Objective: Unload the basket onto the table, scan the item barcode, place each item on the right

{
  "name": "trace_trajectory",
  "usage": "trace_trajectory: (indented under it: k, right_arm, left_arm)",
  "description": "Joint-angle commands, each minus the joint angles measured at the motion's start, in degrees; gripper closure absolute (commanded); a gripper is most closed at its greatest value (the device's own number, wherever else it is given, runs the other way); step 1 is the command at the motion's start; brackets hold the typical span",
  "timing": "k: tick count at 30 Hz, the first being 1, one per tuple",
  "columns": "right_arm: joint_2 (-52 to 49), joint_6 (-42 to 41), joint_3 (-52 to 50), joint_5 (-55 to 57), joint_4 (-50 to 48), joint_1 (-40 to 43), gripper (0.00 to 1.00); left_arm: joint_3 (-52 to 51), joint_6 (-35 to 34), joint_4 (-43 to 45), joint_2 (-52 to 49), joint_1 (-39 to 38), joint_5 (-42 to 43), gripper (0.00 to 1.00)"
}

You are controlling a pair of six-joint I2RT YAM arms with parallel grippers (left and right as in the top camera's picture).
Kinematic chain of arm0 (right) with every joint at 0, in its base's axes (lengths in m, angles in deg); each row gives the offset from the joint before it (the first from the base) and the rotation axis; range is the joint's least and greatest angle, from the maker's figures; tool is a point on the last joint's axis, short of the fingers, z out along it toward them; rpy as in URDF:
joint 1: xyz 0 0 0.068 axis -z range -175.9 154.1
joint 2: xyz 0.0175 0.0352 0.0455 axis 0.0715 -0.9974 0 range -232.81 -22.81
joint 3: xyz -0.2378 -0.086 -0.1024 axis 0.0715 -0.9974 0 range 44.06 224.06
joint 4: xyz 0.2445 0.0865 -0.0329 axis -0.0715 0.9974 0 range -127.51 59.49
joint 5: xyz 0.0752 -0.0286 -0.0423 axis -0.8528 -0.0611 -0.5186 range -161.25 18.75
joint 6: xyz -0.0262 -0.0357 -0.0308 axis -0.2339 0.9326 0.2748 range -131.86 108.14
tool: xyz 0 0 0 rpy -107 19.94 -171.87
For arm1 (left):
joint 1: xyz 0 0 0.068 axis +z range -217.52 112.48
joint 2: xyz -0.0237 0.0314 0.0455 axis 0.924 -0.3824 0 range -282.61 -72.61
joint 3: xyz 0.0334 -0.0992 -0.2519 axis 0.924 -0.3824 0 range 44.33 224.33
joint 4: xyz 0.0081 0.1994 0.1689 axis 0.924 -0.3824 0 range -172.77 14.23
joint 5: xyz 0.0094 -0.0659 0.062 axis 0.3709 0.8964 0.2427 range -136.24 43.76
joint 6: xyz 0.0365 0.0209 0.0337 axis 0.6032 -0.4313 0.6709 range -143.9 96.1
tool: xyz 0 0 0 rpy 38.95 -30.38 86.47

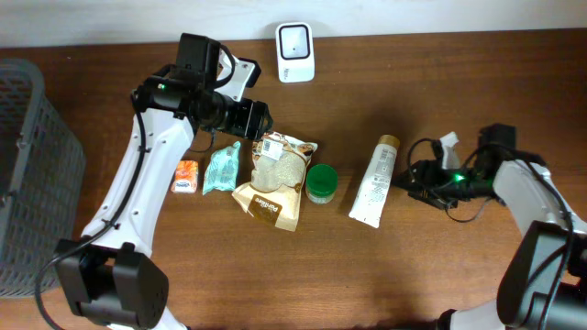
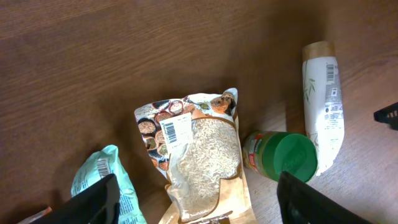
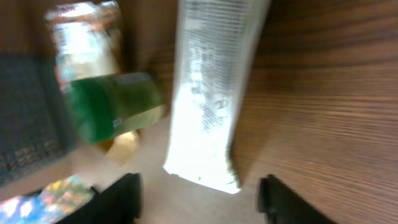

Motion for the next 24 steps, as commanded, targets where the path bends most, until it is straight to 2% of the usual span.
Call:
trace_trajectory:
  k: [1,4,7,12,15,19,22,24]
  right_arm:
    - [-0.9,-9.0,0.4,11.0,-2.3,-3.0,0.54]
    - [-0.9,-15.3,0.4,17.0,-6.2,-5.9,0.7]
    - [-1.1,-18.4,0.3,18.6,-10.8,-10.1,0.74]
    - [-1.9,-25.3,0.3,24.9,-14.4,-16.6,0.87]
    - [-3.7,-27.8,0.3,26.5,-14.9,-19.2,0.91]
    - [-11.2,-31.2,0.3,26.1,-16.6,-21.4,0.96]
    - [-11.5,-30.9,0.9,24.5,-16.5,-20.1,0.96]
    - [-10.4,-27.0,2.2,22.7,-15.7,-20.0,0.96]
  left_arm:
    - [0.5,1.1,0.5,-1.3,-1.2,0.2,0.24]
    - [0.5,1.1,1.7,-1.3,-2.1,0.0,0.24]
    - [0.5,1.1,2.1,-1.6,-2.2,0.0,0.24]
    - [0.5,1.1,2.1,-3.1,-2.2,0.0,0.25]
    - [0.5,1.1,2.1,-4.2,-2.1,-0.7,0.25]
    - [0.5,1.1,2.1,-5.8,-2.2,-1.5,0.25]
    - [0.5,1.1,2.5,-5.8,-2.2,-1.5,0.25]
    - [0.5,1.1,2.8,-5.8,-2.2,-1.5,0.25]
